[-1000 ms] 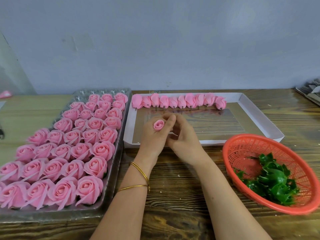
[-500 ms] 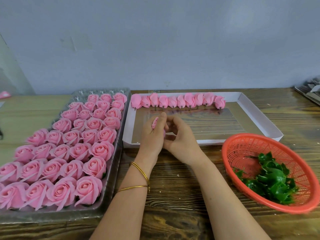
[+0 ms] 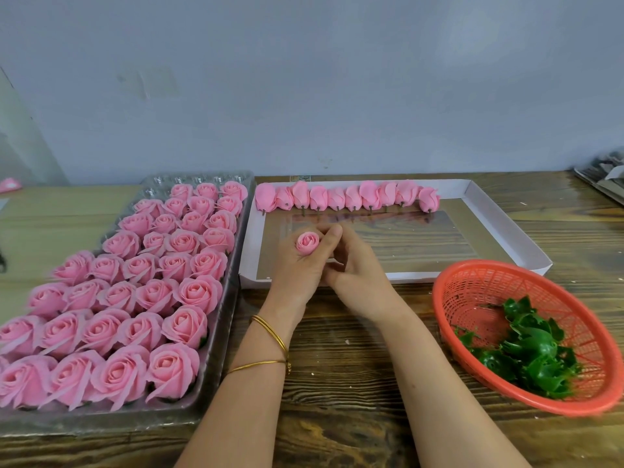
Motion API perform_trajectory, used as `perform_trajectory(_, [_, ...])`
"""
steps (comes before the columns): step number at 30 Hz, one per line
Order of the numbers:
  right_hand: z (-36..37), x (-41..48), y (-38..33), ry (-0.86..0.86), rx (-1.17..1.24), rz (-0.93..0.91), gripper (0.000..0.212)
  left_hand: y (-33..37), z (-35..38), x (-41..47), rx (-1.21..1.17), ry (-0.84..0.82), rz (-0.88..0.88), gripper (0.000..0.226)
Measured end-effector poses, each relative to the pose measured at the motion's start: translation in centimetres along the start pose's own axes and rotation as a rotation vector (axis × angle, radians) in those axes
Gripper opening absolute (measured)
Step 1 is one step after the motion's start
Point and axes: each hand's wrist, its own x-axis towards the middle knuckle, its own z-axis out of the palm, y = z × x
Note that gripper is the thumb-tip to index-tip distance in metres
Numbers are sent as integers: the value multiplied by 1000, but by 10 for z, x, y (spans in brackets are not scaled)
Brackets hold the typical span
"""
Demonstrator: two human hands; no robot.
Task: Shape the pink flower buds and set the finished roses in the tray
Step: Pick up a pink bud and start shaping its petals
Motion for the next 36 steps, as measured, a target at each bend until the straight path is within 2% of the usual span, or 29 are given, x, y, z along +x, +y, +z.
perform_trajectory(4, [1,0,-1,9,-17,-21,39,1,2,-1,-16,29,-18,21])
perform_trajectory(9, [1,-1,-1,17,-51,-26,48,-1,4,1,-18,75,-70,25])
perform_trajectory(17, [-2,0,0,57,-27,3,46,5,5,-2,-28,14,-57,11])
perform_trajectory(23, [-1,0,-1,-3,-2,1,42,6,4,-3,-14,12,-13,14])
perform_trajectory(27, [0,0,-2,15,-27,-20,36,3,3,-2,-10,38,-36,25])
perform_trajectory(32, [1,-1,-2,20,-37,-12,49,1,5,0,-20,63,-73,27])
perform_trajectory(36, [0,-1,-3,42,-61,-1,51,2,6,-1,-36,33,-59,22])
